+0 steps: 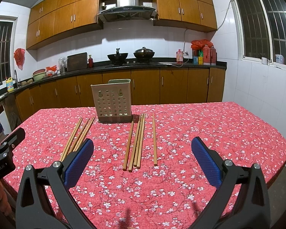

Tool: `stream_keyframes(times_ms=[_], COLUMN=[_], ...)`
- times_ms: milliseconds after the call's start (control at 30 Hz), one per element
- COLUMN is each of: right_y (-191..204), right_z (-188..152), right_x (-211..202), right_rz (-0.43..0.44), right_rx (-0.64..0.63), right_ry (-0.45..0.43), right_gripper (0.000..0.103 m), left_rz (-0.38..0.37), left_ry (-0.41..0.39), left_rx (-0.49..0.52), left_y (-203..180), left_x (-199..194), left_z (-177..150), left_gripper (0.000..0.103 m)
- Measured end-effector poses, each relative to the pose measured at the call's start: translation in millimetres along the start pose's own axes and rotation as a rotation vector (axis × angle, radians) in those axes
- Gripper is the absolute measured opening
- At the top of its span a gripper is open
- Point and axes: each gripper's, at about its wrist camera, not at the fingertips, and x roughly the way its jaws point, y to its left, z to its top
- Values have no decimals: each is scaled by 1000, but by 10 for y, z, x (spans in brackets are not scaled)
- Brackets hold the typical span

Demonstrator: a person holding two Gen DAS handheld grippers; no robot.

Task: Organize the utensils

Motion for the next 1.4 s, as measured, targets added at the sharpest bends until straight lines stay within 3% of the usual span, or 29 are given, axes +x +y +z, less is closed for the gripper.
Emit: stream_keyframes(times_ms=[667,800,1067,1133,1200,1300,1400], right_y=[-90,-148,-435,-512,-566,-626,-615], right_z=[1,-14,21,28,33,21,1], right_x=[61,189,822,982,1173,1460,1661], right_rz=[4,11,-47,-46,-37,-9,-4], right_rx=[17,53,126,141,161,190,186], right_ry=[20,66,301,350,404,465,501], right_gripper=[101,101,101,93,76,65,58], left_rz=[5,31,18,18,6,-9,-30], left_ry=[15,88,278,320,371,418,456], left_rx=[-4,-7,-45,-40,-41,-47,-44], left_y=[-34,31,288,311,340,364,358], left_x=[55,225,805,934,1108,1299,1472], left_z=[-27,-52,-57,-54,-55,-39,-33], left_gripper=[99,99,99,99,99,98,82])
